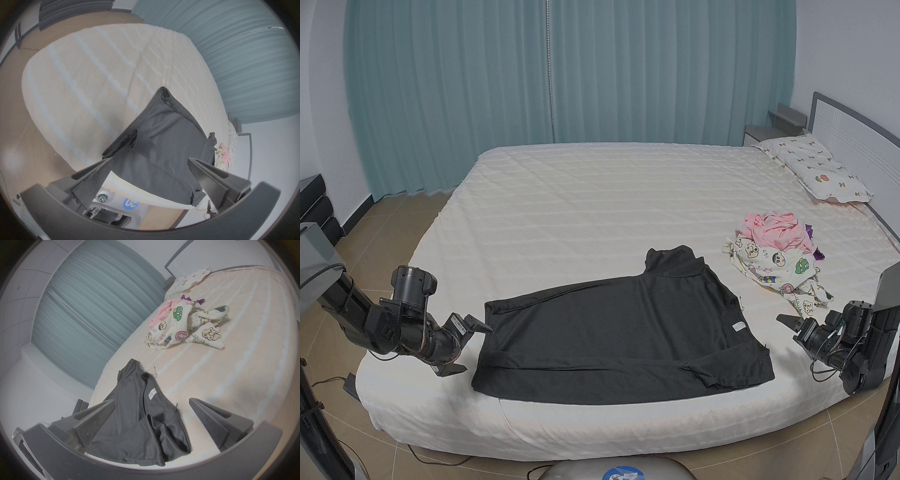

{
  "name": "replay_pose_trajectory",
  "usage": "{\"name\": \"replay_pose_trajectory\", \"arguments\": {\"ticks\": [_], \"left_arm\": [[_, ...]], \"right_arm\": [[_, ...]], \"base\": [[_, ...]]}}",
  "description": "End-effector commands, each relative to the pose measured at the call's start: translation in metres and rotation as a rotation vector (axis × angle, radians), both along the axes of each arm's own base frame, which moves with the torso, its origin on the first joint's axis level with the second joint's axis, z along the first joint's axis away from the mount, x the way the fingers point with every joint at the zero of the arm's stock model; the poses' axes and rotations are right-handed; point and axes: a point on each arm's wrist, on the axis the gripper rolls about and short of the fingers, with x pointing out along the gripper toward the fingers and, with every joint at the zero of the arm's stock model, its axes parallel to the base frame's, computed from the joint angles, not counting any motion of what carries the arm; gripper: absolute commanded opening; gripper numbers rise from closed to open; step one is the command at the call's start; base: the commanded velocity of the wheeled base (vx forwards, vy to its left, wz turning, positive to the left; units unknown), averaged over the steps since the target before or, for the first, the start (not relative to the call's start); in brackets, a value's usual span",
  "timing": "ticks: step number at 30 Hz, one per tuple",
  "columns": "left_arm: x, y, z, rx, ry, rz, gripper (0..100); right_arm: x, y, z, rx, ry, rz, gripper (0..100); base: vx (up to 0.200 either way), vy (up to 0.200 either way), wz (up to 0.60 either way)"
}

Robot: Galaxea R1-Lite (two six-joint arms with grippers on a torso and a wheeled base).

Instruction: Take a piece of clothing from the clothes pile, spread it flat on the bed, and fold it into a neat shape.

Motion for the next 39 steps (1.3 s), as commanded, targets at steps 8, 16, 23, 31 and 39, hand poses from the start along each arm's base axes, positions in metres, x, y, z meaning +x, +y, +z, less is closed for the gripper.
{"name": "replay_pose_trajectory", "arguments": {"ticks": [8, 16, 23, 31, 39], "left_arm": [[0.002, 0.007, -0.019, -0.003, 0.060, 0.012, 100], [0.004, 0.003, -0.020, 0.006, 0.058, 0.003, 100], [0.005, -0.018, -0.030, 0.047, 0.076, -0.039, 100], [0.006, -0.040, -0.044, 0.133, 0.084, -0.061, 100], [0.015, -0.054, -0.059, 0.227, 0.071, -0.038, 100]], "right_arm": [[-0.010, 0.022, 0.000, 0.005, 0.035, 0.061, 100], [-0.009, 0.029, -0.010, 0.007, 0.065, 0.088, 100], [-0.006, 0.034, -0.013, 0.003, 0.068, 0.111, 100], [-0.006, 0.033, -0.012, 0.008, 0.066, 0.108, 100], [-0.008, 0.033, -0.011, 0.009, 0.066, 0.105, 100]], "base": [[0.000, 0.000, 0.00], [0.000, 0.000, 0.00], [0.000, 0.000, 0.00], [0.000, 0.000, 0.00], [0.000, 0.000, 0.00]]}}
